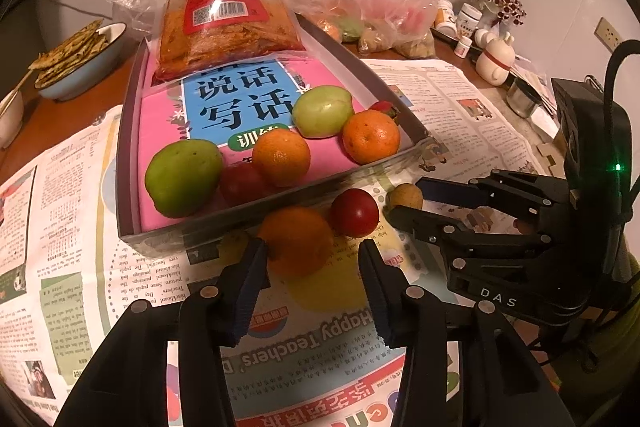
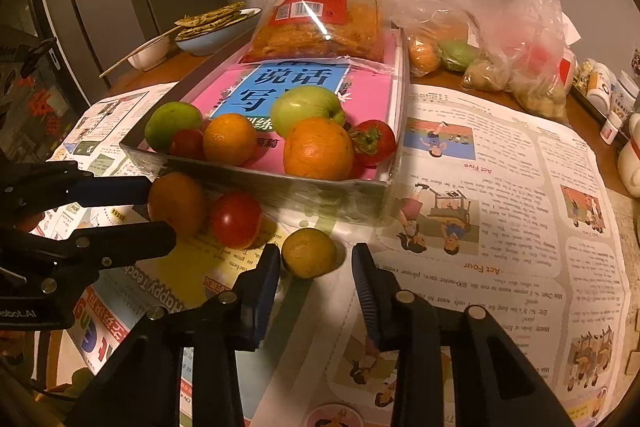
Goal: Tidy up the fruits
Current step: 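Grasp the orange tomato with the left tool while the right tool grasps the small yellow fruit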
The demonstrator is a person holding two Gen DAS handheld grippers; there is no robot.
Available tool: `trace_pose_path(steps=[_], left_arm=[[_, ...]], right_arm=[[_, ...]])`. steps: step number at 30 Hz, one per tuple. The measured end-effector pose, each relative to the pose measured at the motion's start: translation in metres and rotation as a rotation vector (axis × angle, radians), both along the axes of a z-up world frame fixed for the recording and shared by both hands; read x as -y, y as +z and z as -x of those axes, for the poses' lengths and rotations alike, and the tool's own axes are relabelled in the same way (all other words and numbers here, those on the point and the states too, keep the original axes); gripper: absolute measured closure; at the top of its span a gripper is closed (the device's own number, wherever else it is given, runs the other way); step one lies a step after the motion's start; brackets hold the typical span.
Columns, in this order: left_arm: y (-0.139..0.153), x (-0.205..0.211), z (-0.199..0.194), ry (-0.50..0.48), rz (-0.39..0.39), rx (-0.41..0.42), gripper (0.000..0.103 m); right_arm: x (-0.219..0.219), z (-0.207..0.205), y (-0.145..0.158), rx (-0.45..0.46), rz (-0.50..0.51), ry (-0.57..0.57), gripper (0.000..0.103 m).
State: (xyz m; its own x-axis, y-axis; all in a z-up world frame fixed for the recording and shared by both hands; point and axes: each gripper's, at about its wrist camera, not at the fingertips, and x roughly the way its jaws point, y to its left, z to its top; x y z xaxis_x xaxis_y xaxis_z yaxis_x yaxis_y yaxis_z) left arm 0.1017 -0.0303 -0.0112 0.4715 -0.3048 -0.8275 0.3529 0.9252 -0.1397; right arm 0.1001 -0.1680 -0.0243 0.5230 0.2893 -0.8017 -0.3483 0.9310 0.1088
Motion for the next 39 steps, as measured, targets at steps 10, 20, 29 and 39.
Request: trace_pose_path(steps=[10, 20, 29, 39], left_arm=[[-0.006, -0.002, -0.007, 0.025, -0.033, -0.012, 0.054], [-0.007, 0.005, -0.009, 0.028, -0.08, 0.001, 0.054], [-0.009, 0.014, -0.013, 0.03, -0.144, 0.014, 0.056], [-0.006, 0.007, -0.014, 0.04, -0.091, -0.005, 0.061]], right_arm=[[0.0, -0.002, -0.001, -0.005, -0.016, 0.013, 0.074], [0.002, -0.003, -0.001, -0.007, -0.031, 0.01, 0.074], [0.008, -0.003, 0.001, -0.001, -0.039, -0.003, 0.074], [0.018, 0.0, 0.008, 0.014, -0.061, -0.022, 0.074]])
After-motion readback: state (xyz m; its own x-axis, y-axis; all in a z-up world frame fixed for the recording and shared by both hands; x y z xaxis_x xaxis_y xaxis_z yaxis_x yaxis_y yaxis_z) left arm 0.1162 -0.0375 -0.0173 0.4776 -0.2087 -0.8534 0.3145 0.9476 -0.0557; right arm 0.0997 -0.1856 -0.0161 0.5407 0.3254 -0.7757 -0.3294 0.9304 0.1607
